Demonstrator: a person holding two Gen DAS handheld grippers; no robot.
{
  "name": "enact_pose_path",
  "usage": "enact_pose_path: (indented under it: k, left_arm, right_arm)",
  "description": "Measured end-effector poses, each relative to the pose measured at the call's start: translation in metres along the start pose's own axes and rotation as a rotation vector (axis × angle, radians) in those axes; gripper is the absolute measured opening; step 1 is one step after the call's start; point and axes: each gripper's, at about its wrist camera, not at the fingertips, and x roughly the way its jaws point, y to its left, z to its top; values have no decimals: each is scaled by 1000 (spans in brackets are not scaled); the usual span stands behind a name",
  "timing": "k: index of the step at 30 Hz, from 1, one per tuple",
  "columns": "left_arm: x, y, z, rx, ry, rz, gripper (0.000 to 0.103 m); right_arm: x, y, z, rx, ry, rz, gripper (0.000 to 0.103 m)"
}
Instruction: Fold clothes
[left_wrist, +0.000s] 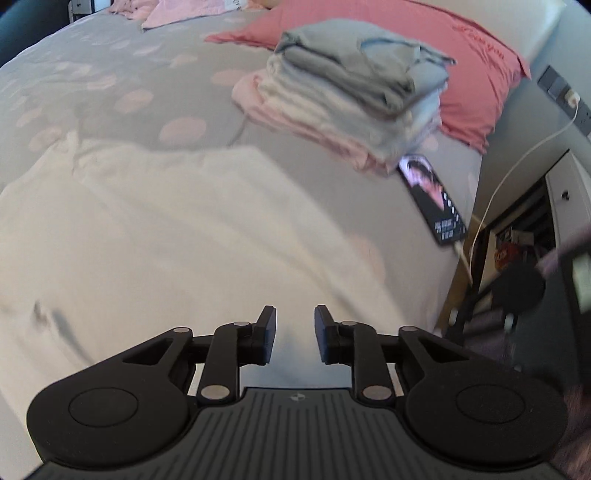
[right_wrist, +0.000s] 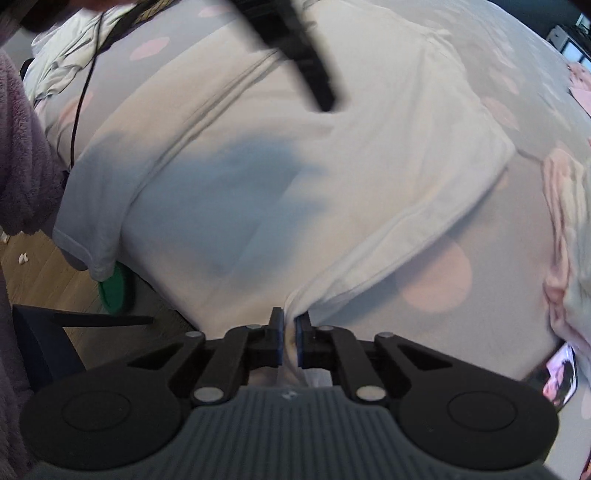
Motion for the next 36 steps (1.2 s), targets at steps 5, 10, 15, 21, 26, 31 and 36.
enact_pose_path:
  k: [5,10,15,21,26,31,36]
  left_arm:
    - [27,-1,54,6,9,-2,27]
    - [61,-10,97,28,62,33,39]
    - [108,-7,129,-4,180,178,39]
    - [144,3,140,19,251,298,24]
    - [131,17,136,-28,187,255,3]
    - [92,36,120,-127,71,190,2]
    - [52,60,97,-237,-43,120,2]
  right_arm:
    - [12,12,18,-77,34,2,8]
    - [18,13,27,-99,50,19,8]
    - [18,13,27,-101,49,31,8]
    - [18,15,25,-111,37,36,8]
    - [10,9,20,-85,19,42,8]
    - [0,2,10,-41,2,44,8]
    - [-15,-5,2,32,-34,68,8]
